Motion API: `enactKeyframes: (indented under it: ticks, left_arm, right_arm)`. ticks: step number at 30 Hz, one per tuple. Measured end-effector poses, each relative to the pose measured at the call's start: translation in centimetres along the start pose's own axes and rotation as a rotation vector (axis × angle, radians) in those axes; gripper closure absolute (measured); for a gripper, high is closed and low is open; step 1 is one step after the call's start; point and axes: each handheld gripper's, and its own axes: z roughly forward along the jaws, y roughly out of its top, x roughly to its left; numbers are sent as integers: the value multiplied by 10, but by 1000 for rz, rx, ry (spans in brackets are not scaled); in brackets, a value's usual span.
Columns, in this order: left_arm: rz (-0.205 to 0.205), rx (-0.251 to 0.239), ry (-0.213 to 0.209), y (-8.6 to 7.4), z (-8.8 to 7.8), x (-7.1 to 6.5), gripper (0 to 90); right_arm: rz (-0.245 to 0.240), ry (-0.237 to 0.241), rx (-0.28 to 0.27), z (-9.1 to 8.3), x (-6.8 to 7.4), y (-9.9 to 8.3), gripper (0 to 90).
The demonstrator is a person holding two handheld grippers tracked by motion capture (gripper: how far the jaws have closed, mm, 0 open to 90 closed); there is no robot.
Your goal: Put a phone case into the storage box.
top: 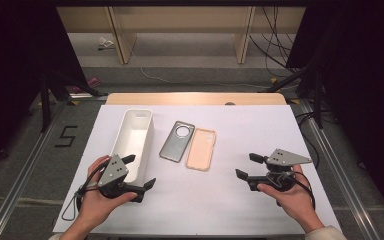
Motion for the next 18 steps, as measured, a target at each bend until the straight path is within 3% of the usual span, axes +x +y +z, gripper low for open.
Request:
enactKeyframes:
  ticks: [5,9,13,18]
  left_arm:
    - [2,1,-2,1,1,-1,76]
    - [12,12,-13,6,5,-5,184]
    - [24,21,-10,20,13,-9,374]
    - [20,94,25,43,38,-7,688]
  right_arm:
    - [1,-1,1,0,0,0,243]
    - [1,-3,0,0,0,0,244]
    - [1,-7,-3,0,0,1,244]
    - [2,-12,-11,0,0,1,244]
